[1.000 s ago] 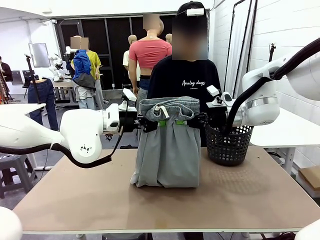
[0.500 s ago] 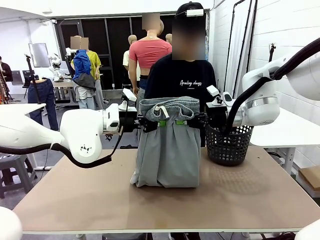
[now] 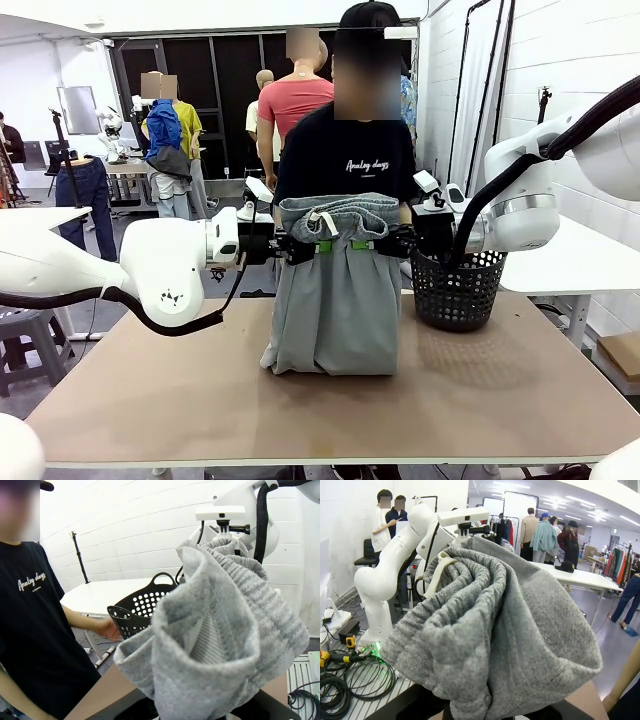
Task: Fold the training pants.
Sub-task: Fold the Training pants in half.
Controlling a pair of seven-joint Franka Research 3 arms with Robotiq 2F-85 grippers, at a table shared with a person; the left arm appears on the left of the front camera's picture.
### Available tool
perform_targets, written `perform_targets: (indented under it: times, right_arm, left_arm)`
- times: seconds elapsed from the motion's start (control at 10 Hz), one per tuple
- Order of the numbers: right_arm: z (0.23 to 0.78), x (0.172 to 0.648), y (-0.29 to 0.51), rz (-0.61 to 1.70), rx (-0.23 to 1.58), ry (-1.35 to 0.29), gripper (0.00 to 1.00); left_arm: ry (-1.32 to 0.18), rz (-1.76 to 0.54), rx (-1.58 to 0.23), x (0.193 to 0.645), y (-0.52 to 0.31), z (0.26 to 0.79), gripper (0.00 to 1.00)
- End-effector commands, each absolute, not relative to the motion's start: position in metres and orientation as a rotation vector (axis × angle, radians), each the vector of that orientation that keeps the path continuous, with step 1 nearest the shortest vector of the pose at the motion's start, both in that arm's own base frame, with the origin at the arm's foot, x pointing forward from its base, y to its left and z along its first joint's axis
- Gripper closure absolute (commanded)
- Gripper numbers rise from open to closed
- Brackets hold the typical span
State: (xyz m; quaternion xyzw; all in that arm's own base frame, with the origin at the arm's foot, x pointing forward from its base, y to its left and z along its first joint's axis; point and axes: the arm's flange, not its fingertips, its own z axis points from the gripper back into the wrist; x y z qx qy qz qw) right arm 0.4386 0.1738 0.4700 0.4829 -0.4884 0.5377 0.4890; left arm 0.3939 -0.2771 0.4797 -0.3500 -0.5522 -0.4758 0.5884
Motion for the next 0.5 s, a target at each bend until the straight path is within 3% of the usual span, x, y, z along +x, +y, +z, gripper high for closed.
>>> perform_targets:
  times: [0.0, 0.4]
  right_arm:
    - [0.4711, 0.4358, 0.1744, 1.3, 1.188, -1.197, 1.0]
    - [0.4711, 0.4358, 0.1744, 1.3, 1.188, -1.197, 1.0]
  left_arm:
    - [-1.301, -1.096, -0.807, 0.3927, -0.2786, 0.4832, 1.0]
    - [-1.301, -1.096, -0.807, 0.3927, -0.2786, 0.4832, 1.0]
